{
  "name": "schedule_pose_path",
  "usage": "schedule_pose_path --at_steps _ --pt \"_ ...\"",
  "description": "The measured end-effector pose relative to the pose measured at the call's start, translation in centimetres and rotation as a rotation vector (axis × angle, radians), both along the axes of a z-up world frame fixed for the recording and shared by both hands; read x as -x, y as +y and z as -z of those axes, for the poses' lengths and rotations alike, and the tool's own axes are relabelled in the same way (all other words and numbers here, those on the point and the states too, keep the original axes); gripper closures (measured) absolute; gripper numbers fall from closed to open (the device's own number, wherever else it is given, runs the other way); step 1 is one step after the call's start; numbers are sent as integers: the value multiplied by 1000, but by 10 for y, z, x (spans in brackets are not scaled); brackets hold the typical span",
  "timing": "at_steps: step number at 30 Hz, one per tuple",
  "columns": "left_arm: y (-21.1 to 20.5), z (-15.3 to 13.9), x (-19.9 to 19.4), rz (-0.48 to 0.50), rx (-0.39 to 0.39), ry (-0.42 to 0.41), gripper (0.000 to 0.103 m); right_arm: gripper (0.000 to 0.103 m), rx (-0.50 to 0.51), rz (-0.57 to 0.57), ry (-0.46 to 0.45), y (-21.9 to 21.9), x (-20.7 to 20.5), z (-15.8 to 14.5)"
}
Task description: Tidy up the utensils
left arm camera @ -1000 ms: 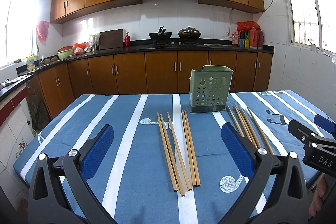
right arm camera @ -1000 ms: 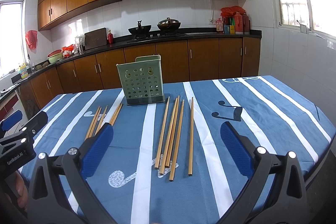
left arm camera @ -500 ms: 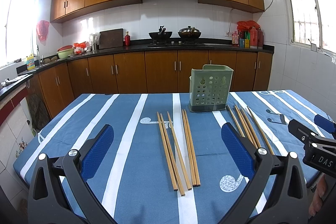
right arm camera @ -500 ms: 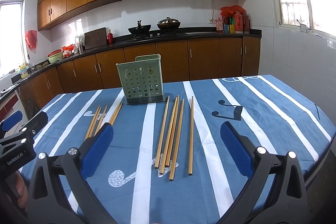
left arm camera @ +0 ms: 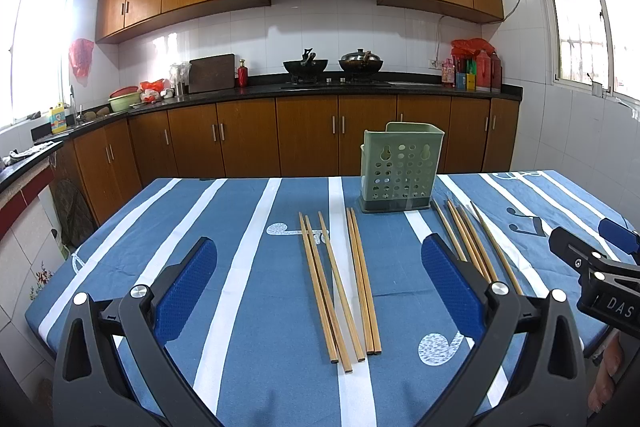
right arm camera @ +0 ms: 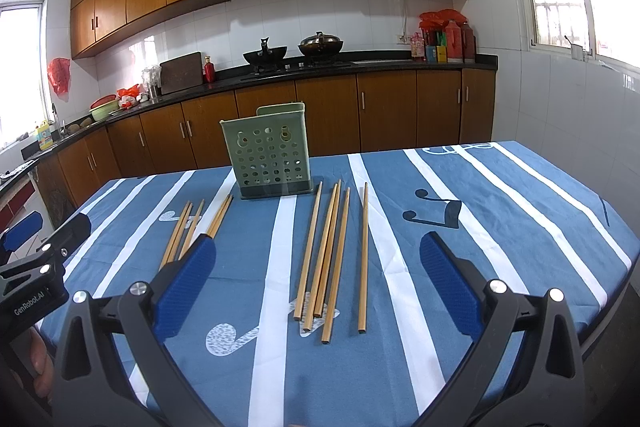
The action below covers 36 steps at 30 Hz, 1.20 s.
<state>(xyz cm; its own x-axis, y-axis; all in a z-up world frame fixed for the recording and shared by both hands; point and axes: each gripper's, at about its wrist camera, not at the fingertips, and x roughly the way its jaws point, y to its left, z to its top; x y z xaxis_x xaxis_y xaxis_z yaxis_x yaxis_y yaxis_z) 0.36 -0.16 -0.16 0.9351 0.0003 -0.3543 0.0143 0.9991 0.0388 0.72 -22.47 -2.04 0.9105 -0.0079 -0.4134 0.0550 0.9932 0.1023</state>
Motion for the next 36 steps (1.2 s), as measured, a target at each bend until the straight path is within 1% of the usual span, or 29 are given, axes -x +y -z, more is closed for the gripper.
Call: schedule_pose_path --at_steps 11,13,16,18,19,22,27,31,32,34,35,36 --pt "-1 1 -2 -1 -1 2 2 4 -3 1 5 0 1 -3" --pt "-1 2 -3 -3 0 6 2 4 -4 4 11 -2 -1 6" --pt "2 5 -5 -13 -1 22 2 4 -10 10 26 -6 -4 8" --pt "2 10 -11 -26 -4 41 2 4 -18 19 49 -8 -8 16" --pt "-2 9 -11 -31 -5 48 2 4 -21 23 59 -7 -13 12" --pt "1 17 -20 -64 -8 102 2 4 -28 43 109 -10 -21 20" --pt "19 35 -36 -104 -13 192 2 4 -41 82 209 -23 -40 32" --pt "35 37 -45 -110 0 228 2 5 -70 116 299 -42 -65 45" --pt "39 36 -48 -117 -3 236 2 7 -77 123 318 -46 -71 48" --pt "46 36 -54 -127 -12 246 2 21 -95 125 349 -53 -83 53" --pt "49 36 -59 -129 -12 250 2 24 -97 127 362 -56 -89 55" --pt "52 37 -63 -130 -12 254 2 31 -97 125 379 -57 -96 57"
